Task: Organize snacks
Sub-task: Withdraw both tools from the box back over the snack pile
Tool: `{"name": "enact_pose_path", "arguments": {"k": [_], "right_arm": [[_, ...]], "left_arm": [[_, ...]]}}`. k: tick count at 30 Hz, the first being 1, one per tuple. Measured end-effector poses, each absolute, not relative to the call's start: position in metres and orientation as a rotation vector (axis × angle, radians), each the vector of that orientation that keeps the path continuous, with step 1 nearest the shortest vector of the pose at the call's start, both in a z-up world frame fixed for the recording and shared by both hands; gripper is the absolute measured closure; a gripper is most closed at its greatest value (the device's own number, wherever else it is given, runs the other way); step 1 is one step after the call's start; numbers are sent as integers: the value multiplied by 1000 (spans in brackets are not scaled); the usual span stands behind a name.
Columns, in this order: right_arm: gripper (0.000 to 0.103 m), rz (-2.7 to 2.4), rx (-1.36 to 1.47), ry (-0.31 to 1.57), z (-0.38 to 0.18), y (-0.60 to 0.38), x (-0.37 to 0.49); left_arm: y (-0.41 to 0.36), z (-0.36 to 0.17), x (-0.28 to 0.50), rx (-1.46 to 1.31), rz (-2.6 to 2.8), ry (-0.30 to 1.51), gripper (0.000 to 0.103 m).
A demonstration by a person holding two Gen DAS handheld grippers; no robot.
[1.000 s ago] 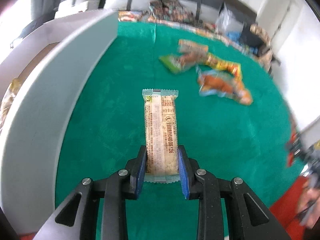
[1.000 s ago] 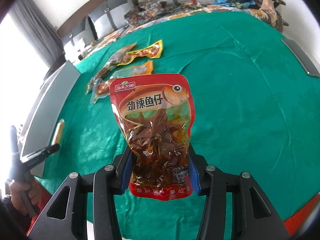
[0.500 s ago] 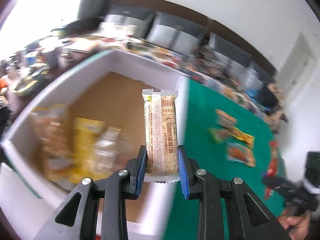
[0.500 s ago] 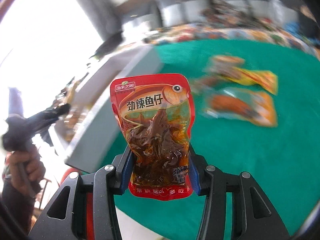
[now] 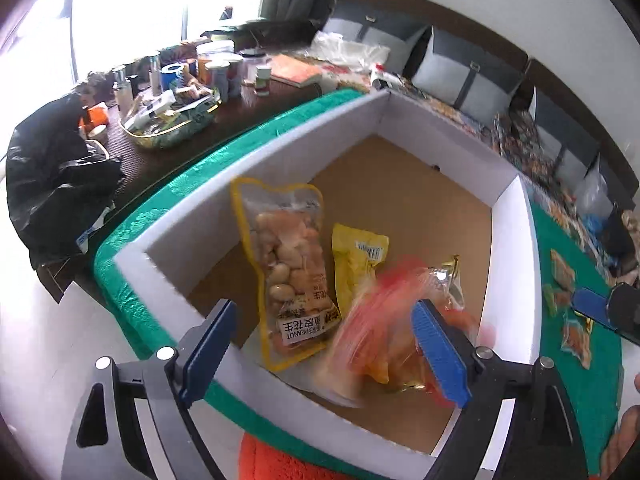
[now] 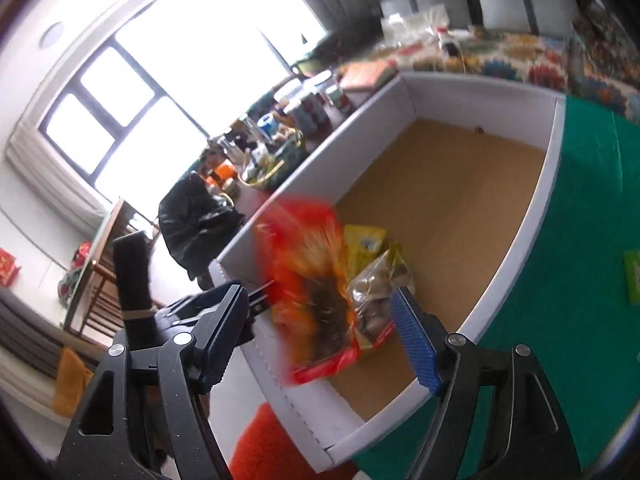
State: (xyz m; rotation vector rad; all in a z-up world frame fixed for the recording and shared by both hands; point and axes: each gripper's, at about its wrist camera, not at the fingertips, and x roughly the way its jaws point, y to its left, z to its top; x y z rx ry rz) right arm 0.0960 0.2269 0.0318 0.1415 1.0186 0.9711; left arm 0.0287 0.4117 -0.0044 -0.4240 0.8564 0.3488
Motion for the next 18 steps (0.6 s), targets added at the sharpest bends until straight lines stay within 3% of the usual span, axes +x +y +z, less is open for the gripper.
{"name": "enact_pose_path", "arguments": {"k": [6, 9, 14, 18], "right_arm": [[24, 850, 122, 911, 26, 160, 97], [24, 641, 3, 868, -12, 91, 97], [24, 283, -138, 923, -87, -39, 88], [24, 92, -99, 944, -109, -133, 80]], "left_arm": [[394, 8, 20, -487, 296, 804, 12], [359, 22, 19, -479, 202, 771, 11], [263, 43, 35, -404, -19, 761, 1], [180, 34, 64, -353, -188, 830, 0]]}}
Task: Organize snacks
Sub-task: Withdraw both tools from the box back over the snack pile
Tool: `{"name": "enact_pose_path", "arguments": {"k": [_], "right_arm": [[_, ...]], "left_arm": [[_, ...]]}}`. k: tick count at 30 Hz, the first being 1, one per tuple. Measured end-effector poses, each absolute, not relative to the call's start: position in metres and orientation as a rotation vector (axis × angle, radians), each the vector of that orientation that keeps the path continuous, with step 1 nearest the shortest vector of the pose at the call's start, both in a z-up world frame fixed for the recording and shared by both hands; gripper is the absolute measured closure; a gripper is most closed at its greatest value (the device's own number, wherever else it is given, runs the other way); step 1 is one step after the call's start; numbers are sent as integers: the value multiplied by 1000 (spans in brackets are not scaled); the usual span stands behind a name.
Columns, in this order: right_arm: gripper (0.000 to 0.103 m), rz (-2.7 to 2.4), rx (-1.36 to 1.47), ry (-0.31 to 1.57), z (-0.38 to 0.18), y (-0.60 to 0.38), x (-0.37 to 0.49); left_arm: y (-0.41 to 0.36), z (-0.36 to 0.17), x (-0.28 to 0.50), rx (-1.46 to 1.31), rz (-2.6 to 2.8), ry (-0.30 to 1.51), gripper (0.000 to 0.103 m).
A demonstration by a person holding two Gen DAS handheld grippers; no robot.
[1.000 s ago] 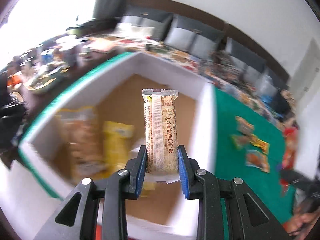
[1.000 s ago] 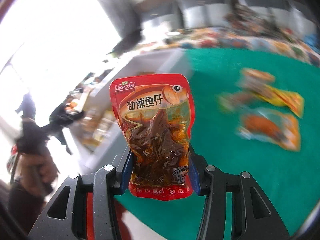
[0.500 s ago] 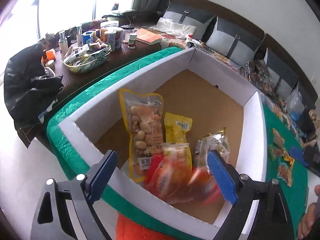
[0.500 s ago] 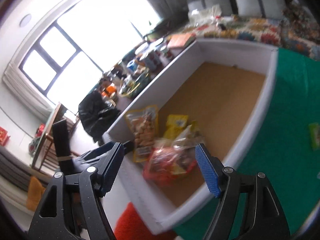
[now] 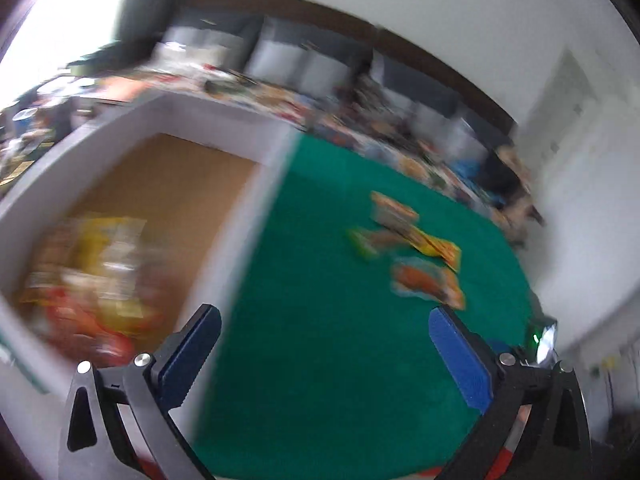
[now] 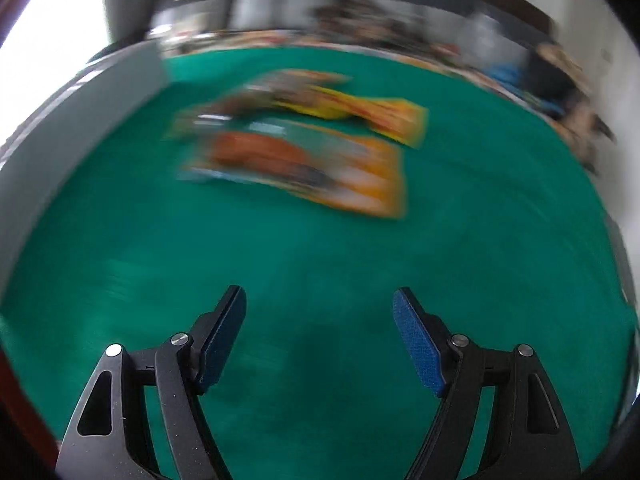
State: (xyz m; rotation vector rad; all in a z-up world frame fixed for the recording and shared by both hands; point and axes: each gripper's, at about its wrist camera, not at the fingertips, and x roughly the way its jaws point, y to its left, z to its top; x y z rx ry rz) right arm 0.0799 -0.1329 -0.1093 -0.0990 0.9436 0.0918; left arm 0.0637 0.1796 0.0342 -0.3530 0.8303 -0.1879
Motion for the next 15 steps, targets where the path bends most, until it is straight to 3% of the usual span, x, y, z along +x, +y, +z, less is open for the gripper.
{"name": "enact_pose_path", "arguments": {"k": [7, 15], "right_arm": [[23, -38, 21, 907, -114, -212, 81], [15, -17, 16, 916, -118, -215, 84]], "left_arm": [[85, -48, 124, -158, -187, 1000, 1], [61, -103, 166, 20, -77, 1012, 1]]}}
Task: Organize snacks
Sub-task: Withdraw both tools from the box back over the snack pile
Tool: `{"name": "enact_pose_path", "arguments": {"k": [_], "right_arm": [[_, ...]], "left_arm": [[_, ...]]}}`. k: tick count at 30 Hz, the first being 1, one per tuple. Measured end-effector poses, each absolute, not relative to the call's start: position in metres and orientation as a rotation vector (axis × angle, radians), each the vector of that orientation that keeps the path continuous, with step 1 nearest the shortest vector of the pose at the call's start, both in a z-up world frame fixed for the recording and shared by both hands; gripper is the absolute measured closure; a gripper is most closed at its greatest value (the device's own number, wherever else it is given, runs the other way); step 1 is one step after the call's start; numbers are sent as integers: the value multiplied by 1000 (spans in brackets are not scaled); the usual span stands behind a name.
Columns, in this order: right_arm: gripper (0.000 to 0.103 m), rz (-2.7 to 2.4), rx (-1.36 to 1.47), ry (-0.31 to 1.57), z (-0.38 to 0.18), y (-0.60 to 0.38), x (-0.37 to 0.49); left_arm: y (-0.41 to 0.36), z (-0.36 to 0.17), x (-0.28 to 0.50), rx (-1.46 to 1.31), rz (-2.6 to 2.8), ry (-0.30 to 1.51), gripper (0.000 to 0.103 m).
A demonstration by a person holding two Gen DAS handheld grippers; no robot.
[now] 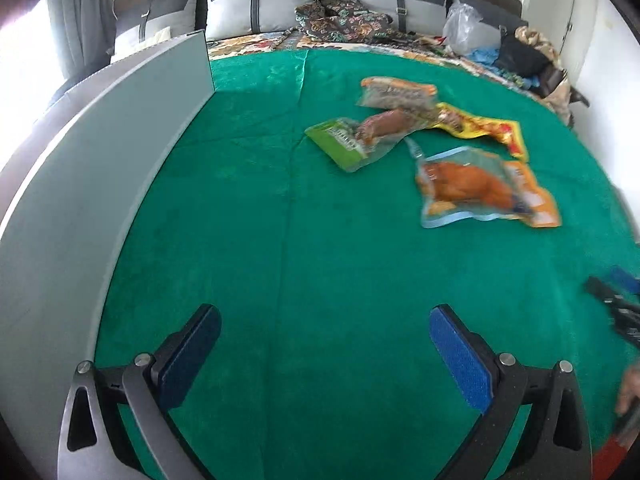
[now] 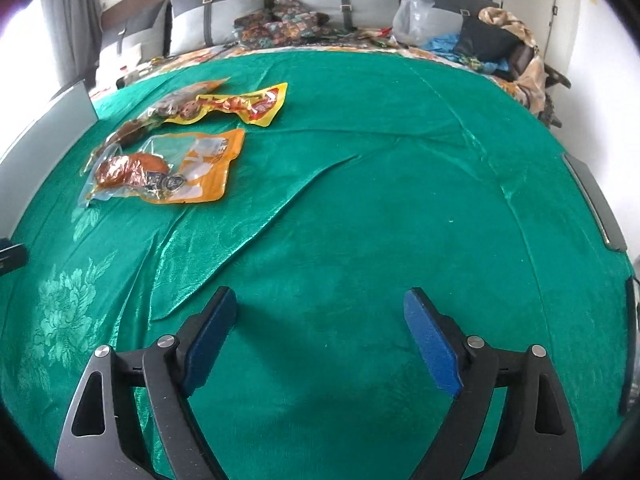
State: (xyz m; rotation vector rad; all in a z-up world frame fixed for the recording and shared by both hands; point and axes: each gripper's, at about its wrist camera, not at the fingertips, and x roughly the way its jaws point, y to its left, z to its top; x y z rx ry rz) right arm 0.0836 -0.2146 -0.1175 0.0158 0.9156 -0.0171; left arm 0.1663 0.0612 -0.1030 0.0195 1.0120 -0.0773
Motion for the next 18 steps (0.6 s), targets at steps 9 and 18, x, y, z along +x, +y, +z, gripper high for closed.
{"name": "enact_pose_path", "arguments": {"k": [9, 18], "right_arm": [[14, -20, 15, 915, -118, -214, 82], [14, -20, 16, 914, -118, -214, 82]], "left_arm": [[67, -115, 166, 29, -81, 960, 0], [68, -114, 168, 26, -85, 960, 0]]}}
